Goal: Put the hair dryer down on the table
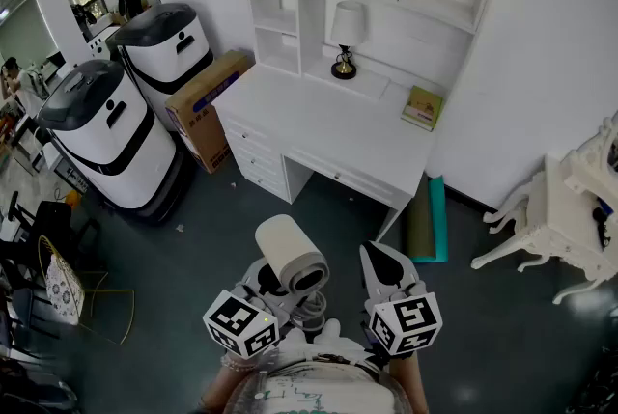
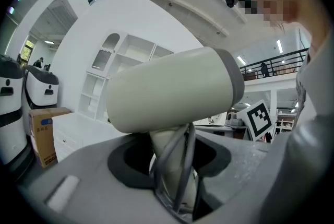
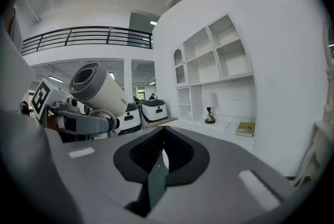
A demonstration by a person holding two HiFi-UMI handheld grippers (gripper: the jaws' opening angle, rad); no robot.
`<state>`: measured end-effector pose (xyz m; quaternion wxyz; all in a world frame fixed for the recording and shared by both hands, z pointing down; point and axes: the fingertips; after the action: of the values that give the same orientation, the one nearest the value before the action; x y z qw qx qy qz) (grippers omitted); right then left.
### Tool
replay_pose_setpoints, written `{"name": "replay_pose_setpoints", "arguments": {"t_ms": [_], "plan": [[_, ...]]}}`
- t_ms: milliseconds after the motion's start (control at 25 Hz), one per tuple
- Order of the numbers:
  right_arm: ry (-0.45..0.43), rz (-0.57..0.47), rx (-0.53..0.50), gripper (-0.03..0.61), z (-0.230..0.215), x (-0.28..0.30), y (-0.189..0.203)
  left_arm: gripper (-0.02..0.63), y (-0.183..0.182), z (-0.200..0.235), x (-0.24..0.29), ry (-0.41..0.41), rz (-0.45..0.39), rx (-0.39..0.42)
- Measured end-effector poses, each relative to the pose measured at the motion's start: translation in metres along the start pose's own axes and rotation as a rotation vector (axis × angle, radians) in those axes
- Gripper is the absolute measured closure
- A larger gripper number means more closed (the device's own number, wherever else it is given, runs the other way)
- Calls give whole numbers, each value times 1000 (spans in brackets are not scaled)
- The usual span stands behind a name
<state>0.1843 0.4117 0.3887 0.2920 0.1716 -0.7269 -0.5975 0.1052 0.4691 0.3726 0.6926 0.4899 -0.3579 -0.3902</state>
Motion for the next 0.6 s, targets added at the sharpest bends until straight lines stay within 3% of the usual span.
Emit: {"name": "replay_pose_setpoints", "arguments": {"t_ms": [600], "plan": [[-59, 8, -34, 551, -18, -9, 8, 431, 10, -16, 17, -47, 0, -1]]}}
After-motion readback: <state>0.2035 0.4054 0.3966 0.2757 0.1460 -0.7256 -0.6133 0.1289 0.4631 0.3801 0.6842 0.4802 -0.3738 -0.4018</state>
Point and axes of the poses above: the fingertips, and each gripper's own axes: x forward along the fingers, z to its left, y out of its underside
